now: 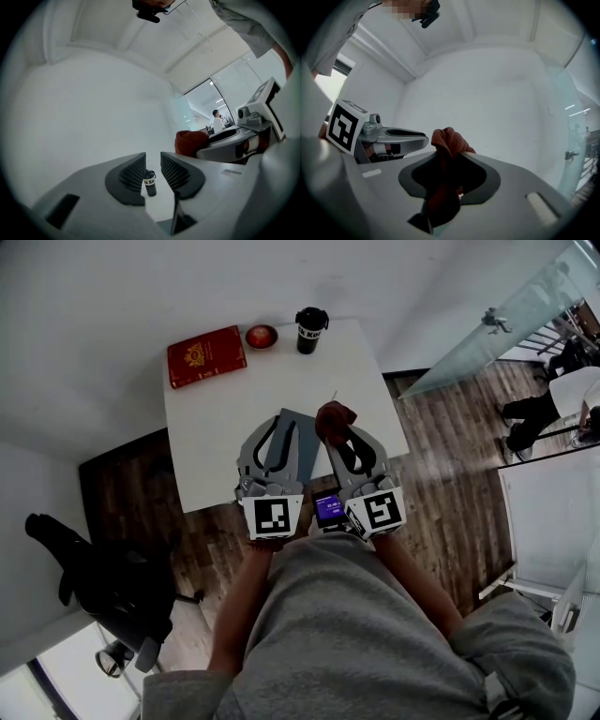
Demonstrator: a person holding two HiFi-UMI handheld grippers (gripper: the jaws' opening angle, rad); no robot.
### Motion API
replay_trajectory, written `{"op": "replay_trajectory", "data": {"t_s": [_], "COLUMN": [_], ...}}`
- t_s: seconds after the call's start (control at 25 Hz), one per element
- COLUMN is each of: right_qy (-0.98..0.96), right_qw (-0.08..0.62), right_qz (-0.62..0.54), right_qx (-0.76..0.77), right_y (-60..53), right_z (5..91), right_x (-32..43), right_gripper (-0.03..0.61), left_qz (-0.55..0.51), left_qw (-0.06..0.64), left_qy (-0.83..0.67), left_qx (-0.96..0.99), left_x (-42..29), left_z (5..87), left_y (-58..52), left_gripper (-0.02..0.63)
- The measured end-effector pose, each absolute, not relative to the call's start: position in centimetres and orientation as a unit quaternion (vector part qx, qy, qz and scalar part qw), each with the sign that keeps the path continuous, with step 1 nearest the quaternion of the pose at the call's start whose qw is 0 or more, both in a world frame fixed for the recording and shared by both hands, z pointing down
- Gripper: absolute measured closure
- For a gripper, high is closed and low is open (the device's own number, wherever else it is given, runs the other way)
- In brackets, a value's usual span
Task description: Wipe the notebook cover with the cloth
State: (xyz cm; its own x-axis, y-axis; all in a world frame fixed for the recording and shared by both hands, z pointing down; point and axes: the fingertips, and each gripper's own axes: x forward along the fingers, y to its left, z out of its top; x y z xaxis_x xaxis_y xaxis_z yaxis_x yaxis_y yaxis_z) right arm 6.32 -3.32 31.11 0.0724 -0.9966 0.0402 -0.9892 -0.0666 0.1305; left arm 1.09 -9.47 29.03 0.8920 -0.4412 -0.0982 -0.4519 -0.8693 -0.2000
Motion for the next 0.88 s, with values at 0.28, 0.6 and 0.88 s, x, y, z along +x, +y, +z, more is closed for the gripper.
{"op": "replay_trajectory", "data": {"t_s": [0.28,0.6,0.88], "right_qy": [-0.683,-0.681,-0.678], "right_qw": [0.08,0.087,0.096], "right_qz": [-0.029,-0.014,0.001], "right_qx": [0.726,0.727,0.729], "right_y": [-3.1,-2.3,-1.4], "right_z": [31.7,32.7,33.5], "right_x": [5.4,4.6,4.0], "right_gripper": [0.459,0.46,0.465], "left_qz": [0.027,0.019,0.009], "left_qw": [0.102,0.09,0.087], "left_qy": [0.228,0.226,0.216], "left_qx": [-0.968,-0.97,-0.972], "left_x": [0.4,-0.7,-1.2], "left_z": [29.8,30.7,31.5], "left_y": [-8.9,-8.2,-7.0], "left_gripper": [0.557,0.614,0.614]}}
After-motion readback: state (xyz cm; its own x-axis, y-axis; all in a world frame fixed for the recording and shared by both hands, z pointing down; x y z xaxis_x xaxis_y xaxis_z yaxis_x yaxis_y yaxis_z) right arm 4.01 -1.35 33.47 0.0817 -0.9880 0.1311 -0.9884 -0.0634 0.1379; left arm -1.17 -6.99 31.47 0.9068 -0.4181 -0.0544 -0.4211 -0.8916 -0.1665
